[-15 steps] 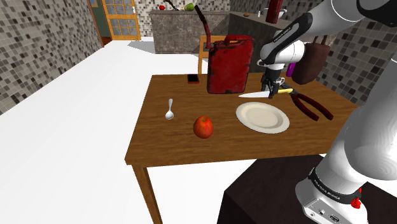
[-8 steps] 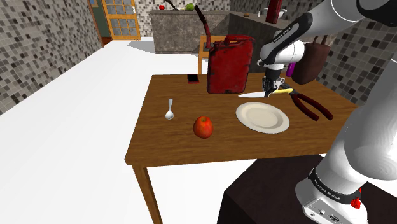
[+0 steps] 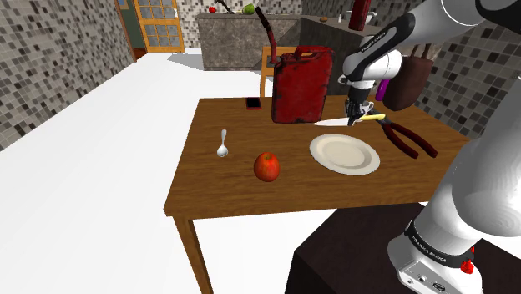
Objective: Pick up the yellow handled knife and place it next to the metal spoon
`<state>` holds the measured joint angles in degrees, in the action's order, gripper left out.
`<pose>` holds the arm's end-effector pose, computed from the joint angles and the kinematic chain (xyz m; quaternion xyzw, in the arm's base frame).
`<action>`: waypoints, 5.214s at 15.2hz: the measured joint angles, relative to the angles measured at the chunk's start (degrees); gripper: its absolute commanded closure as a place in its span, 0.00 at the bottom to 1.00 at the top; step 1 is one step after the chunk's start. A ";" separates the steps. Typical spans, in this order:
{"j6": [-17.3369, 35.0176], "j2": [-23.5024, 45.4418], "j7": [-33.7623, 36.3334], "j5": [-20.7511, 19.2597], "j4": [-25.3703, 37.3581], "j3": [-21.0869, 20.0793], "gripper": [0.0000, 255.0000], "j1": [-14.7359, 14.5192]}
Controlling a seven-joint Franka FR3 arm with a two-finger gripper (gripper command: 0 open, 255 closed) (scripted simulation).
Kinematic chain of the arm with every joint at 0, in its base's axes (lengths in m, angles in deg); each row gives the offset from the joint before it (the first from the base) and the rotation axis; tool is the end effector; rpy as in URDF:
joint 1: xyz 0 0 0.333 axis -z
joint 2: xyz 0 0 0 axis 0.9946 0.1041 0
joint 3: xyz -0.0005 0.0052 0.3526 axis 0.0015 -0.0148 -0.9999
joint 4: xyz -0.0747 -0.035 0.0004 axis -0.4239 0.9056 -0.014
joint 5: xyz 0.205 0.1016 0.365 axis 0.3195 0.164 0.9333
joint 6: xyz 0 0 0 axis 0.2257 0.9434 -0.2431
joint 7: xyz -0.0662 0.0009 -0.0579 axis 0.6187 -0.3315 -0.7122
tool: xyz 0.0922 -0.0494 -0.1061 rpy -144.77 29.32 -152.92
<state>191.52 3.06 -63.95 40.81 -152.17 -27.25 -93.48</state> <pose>0.4512 -0.3066 0.3060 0.8871 0.4615 -0.0095 0.0044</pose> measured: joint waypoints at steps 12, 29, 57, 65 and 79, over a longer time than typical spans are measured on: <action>-9.14 -6.71 4.02 -5.57 4.14 -0.53 1.00 -0.26; -16.79 -14.60 17.01 -9.65 4.44 -8.50 1.00 -3.55; -13.85 -4.24 44.41 -2.11 9.47 -26.04 1.00 -17.25; -7.59 -1.14 43.54 -1.08 6.18 -25.81 1.00 -17.07; -1.83 2.09 42.74 0.18 3.52 -25.87 0.00 -16.97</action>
<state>189.70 5.16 -21.20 40.99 -148.65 -53.12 -110.44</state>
